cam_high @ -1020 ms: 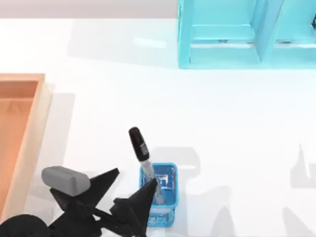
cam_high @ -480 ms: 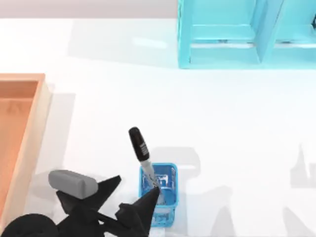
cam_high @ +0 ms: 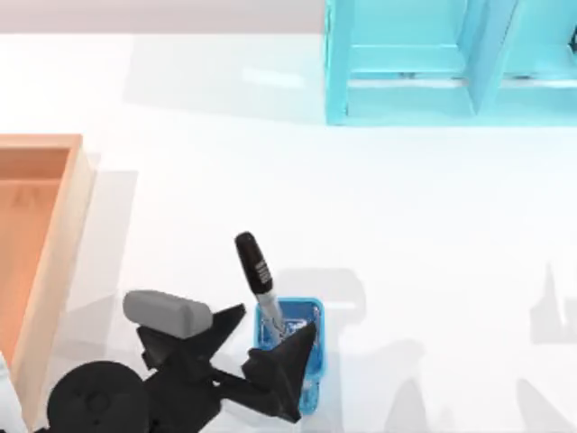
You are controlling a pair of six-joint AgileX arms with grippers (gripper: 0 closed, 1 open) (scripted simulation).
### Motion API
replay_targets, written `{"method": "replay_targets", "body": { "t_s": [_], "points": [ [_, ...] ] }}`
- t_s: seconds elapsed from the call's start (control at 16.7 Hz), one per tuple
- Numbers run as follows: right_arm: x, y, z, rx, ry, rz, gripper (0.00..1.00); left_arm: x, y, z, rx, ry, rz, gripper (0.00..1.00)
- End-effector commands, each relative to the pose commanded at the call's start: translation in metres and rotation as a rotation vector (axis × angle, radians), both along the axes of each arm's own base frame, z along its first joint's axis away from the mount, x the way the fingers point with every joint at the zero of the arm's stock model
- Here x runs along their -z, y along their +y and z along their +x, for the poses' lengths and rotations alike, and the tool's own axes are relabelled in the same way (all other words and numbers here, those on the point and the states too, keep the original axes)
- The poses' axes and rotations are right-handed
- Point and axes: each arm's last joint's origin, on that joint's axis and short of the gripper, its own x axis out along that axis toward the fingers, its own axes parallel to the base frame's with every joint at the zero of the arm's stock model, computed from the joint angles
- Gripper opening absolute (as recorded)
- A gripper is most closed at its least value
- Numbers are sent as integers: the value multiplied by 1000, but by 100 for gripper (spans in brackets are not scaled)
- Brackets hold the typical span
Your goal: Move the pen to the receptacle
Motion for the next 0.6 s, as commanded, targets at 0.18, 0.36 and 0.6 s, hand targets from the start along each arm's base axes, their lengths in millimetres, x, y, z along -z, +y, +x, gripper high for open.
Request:
{"method": "replay_targets", "body": {
  "t_s": [0.18,0.36,0.6],
  "points": [
    [0,0,0,0,0,0,100,4,-8,10,0,0,0,100],
    [0,0,0,0,0,0,100,9,-14,19,0,0,0,100],
    [0,0,0,0,0,0,100,13,-18,26,0,0,0,100]
  ]
}}
